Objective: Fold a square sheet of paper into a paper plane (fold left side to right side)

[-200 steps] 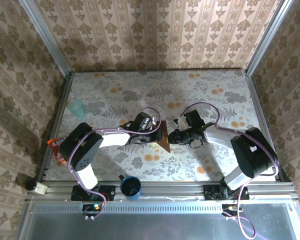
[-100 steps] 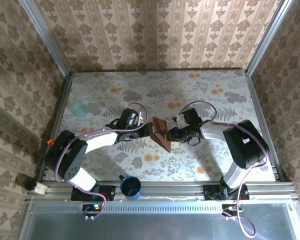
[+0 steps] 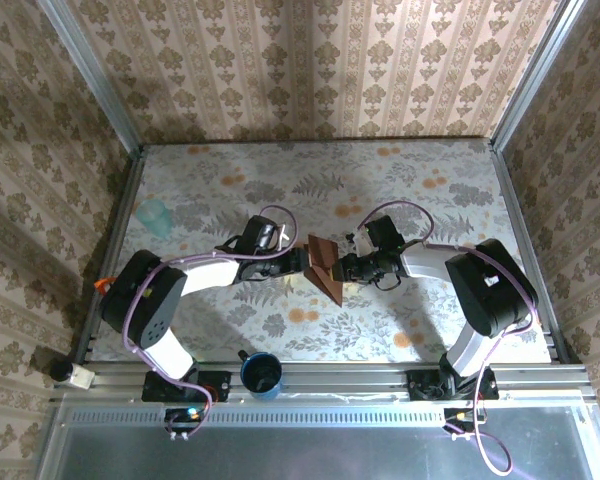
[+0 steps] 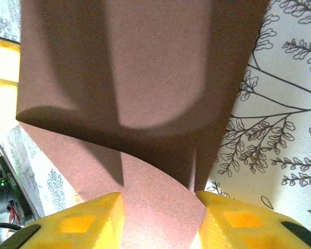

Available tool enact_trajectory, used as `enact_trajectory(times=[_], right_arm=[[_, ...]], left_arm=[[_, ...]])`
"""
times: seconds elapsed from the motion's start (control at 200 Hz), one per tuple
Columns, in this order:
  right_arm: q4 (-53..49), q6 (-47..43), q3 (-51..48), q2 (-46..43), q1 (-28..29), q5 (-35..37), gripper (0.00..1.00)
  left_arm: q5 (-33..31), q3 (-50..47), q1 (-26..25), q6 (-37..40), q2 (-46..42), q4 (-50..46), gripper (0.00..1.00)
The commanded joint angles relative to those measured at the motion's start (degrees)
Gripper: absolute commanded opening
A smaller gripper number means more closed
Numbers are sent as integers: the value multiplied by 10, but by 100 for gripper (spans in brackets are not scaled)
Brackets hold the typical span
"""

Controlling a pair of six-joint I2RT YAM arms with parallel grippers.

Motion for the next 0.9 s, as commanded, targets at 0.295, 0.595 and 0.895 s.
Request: enact_trajectory(times=[0.295, 0.595, 0.895], right_arm=[[2, -12, 10, 18, -4, -5, 41], [5, -11, 6, 18, -4, -6, 41], [8, -9, 2, 19, -4, -6, 41]], left_arm=[[-8, 7, 2, 13, -18, 20, 54], [-31, -10, 2, 13, -46, 27, 56], [-9, 9, 2, 13, -13, 23, 56]])
